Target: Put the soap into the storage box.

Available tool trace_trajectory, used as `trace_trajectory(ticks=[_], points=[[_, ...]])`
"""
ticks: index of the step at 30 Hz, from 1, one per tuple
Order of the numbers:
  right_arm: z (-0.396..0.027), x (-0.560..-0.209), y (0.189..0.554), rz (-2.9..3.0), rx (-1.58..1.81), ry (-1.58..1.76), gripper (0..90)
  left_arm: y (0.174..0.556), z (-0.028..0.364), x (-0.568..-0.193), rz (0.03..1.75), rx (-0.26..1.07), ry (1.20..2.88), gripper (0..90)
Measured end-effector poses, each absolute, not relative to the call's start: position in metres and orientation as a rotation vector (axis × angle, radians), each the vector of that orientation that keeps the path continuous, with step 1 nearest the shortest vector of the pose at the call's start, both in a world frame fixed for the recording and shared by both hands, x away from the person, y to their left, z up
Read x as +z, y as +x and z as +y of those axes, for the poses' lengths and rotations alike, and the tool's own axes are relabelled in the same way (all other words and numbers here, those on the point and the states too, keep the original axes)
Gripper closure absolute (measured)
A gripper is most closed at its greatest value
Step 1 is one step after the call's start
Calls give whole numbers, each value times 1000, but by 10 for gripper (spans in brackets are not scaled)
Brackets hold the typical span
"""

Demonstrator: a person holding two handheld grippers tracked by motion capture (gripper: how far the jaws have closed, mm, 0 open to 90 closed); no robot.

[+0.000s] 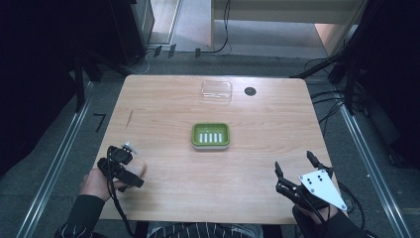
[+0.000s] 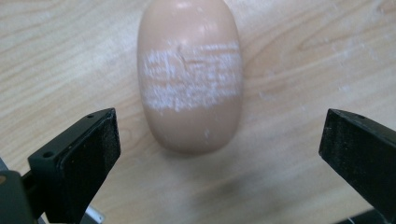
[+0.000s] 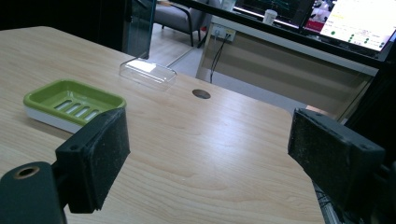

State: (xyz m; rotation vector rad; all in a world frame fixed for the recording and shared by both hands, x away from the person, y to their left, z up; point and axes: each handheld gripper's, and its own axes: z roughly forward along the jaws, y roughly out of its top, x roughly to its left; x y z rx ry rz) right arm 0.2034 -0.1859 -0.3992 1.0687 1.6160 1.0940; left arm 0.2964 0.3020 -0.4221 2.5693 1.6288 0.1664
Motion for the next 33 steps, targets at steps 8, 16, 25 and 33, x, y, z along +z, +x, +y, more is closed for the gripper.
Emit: trace_trajectory(ticks=[8, 16, 25, 33], points=[[-186, -399, 203, 1617, 1092, 1068, 134, 312, 302, -430, 1639, 150, 2568, 0], [-186, -399, 202, 1614, 1092, 1078, 134, 323, 304, -442, 1674, 153, 2553, 1], [-187, -399, 202, 1610, 1095, 1077, 134, 325, 306, -451, 1697, 145, 2527, 143], [-186, -399, 203, 1613, 1092, 1075, 134, 322, 304, -449, 1669, 167, 2561, 299]])
